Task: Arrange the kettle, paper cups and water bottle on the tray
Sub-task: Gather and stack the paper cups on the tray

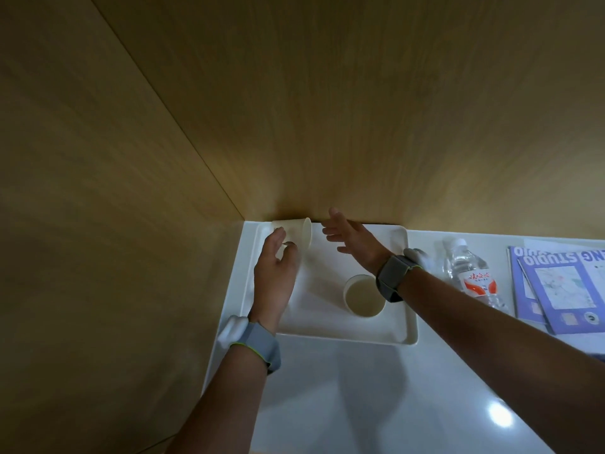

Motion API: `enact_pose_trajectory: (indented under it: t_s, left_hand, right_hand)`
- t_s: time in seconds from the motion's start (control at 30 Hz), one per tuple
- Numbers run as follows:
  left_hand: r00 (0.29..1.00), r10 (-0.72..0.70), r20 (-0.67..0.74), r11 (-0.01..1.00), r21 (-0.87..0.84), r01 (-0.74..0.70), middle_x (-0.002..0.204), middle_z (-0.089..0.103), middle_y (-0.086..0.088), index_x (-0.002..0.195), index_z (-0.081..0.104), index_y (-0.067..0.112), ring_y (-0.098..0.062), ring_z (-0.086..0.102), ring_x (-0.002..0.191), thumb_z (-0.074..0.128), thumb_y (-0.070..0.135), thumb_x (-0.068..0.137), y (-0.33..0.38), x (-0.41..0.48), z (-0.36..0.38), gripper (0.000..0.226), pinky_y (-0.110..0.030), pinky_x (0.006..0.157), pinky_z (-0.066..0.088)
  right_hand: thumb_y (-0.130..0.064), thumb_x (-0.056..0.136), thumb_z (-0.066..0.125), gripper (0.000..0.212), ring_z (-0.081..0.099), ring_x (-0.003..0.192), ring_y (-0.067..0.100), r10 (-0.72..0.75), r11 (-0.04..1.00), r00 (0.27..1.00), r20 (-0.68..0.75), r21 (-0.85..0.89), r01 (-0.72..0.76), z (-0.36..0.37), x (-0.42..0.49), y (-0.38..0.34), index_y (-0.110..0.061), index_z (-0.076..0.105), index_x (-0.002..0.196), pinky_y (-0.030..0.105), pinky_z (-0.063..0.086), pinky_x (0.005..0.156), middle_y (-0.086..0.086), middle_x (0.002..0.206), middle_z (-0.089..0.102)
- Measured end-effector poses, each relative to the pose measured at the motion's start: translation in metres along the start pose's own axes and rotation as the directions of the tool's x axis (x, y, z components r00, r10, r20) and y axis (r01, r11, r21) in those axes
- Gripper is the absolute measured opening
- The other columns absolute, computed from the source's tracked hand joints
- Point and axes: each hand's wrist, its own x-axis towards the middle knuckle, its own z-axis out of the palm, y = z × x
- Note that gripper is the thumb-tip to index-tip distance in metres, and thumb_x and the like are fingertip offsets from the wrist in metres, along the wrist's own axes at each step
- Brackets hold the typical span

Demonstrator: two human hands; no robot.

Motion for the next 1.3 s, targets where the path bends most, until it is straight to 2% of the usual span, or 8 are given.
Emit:
enact_pose_trajectory:
  t_s: [0.1, 0.23, 0.37, 0.53, 0.67, 0.83, 1.0, 1.3]
  left_hand:
    - [0.999, 0.037, 0.017, 0.999, -0.027, -0.036, 0.149, 0.058, 0.014, 0.146, 0.057, 0.029, -0.002, 0.051, 0.138, 0.055, 0.021, 0.105, -0.002, 0.004, 0.001, 0.042, -0.026, 0.116, 0.040]
    - [0.993, 0.112, 0.020, 0.991, -0.077, -0.111, 0.144, 0.062, 0.019, 0.142, 0.061, 0.034, 0.006, 0.054, 0.133, 0.051, 0.016, 0.105, -0.004, 0.017, -0.001, 0.042, -0.017, 0.108, 0.043]
    - [0.988, 0.154, 0.018, 0.985, -0.077, -0.152, 0.144, 0.061, 0.021, 0.142, 0.061, 0.035, 0.006, 0.051, 0.137, 0.049, 0.016, 0.107, -0.012, 0.028, -0.002, 0.042, -0.015, 0.108, 0.042]
    - [0.988, 0.154, 0.010, 0.988, -0.034, -0.153, 0.146, 0.059, 0.022, 0.142, 0.058, 0.044, 0.006, 0.049, 0.138, 0.051, 0.031, 0.103, -0.019, 0.036, 0.001, 0.042, -0.031, 0.119, 0.041]
    - [0.992, 0.117, 0.036, 0.993, 0.010, -0.118, 0.150, 0.055, 0.020, 0.146, 0.054, 0.046, 0.002, 0.047, 0.142, 0.052, 0.026, 0.107, -0.025, 0.037, 0.002, 0.044, -0.041, 0.122, 0.040]
    - [0.990, 0.128, 0.067, 0.989, 0.070, -0.132, 0.146, 0.053, 0.028, 0.148, 0.051, 0.045, 0.005, 0.045, 0.140, 0.055, 0.038, 0.106, -0.024, 0.034, 0.000, 0.043, -0.037, 0.123, 0.039]
    - [0.987, 0.145, 0.074, 0.984, 0.095, -0.151, 0.145, 0.052, 0.029, 0.149, 0.051, 0.044, 0.004, 0.046, 0.140, 0.055, 0.040, 0.106, -0.025, 0.031, -0.002, 0.044, -0.037, 0.122, 0.039]
    - [0.981, 0.168, 0.099, 0.970, 0.160, -0.182, 0.150, 0.048, 0.027, 0.152, 0.046, 0.043, -0.002, 0.043, 0.144, 0.058, 0.041, 0.103, -0.029, 0.032, -0.005, 0.051, -0.042, 0.124, 0.038]
  right_hand:
    - [-0.067, 0.103, 0.032, 0.063, 0.061, 0.125, 0.020, 0.008, 1.000, 1.000, 0.020, -0.008, -0.008, 0.003, 0.011, 0.002, -0.021, 0.062, 0.135, 0.048, 0.045, 0.113, 0.000, 0.132, 0.065]
    - [-0.064, 0.104, 0.032, 0.055, 0.061, 0.125, 0.020, 0.006, 1.000, 0.999, 0.033, 0.024, -0.007, 0.003, 0.031, 0.008, -0.025, 0.061, 0.130, 0.050, 0.044, 0.115, 0.002, 0.135, 0.065]
    - [-0.061, 0.105, 0.032, 0.063, 0.057, 0.131, 0.020, 0.025, 0.998, 0.997, 0.068, 0.052, -0.028, 0.004, 0.041, 0.014, -0.018, 0.053, 0.147, 0.047, 0.041, 0.118, 0.005, 0.145, 0.059]
    - [-0.055, 0.107, 0.031, 0.064, 0.050, 0.140, 0.022, 0.041, 0.995, 0.993, 0.110, 0.086, -0.051, 0.007, 0.045, 0.016, -0.013, 0.045, 0.153, 0.043, 0.037, 0.120, 0.006, 0.152, 0.052]
    - [-0.059, 0.104, 0.032, 0.069, 0.049, 0.142, 0.021, 0.039, 0.995, 0.991, 0.125, 0.090, -0.050, 0.010, 0.048, 0.015, -0.014, 0.043, 0.155, 0.044, 0.035, 0.122, 0.006, 0.156, 0.051]
    - [-0.064, 0.102, 0.031, 0.073, 0.045, 0.146, 0.017, 0.036, 0.994, 0.990, 0.139, 0.101, -0.050, 0.011, 0.047, 0.018, -0.016, 0.042, 0.156, 0.040, 0.032, 0.123, 0.002, 0.157, 0.051]
    - [-0.069, 0.098, 0.032, 0.068, 0.048, 0.141, 0.015, 0.030, 0.997, 0.995, 0.100, 0.073, -0.038, 0.015, 0.045, 0.010, -0.024, 0.054, 0.144, 0.036, 0.033, 0.120, -0.001, 0.151, 0.055]
    - [-0.059, 0.106, 0.031, 0.064, 0.047, 0.141, 0.014, 0.036, 0.994, 0.996, 0.076, 0.102, -0.043, 0.025, 0.041, -0.004, -0.017, 0.048, 0.152, 0.027, 0.030, 0.109, 0.000, 0.151, 0.053]
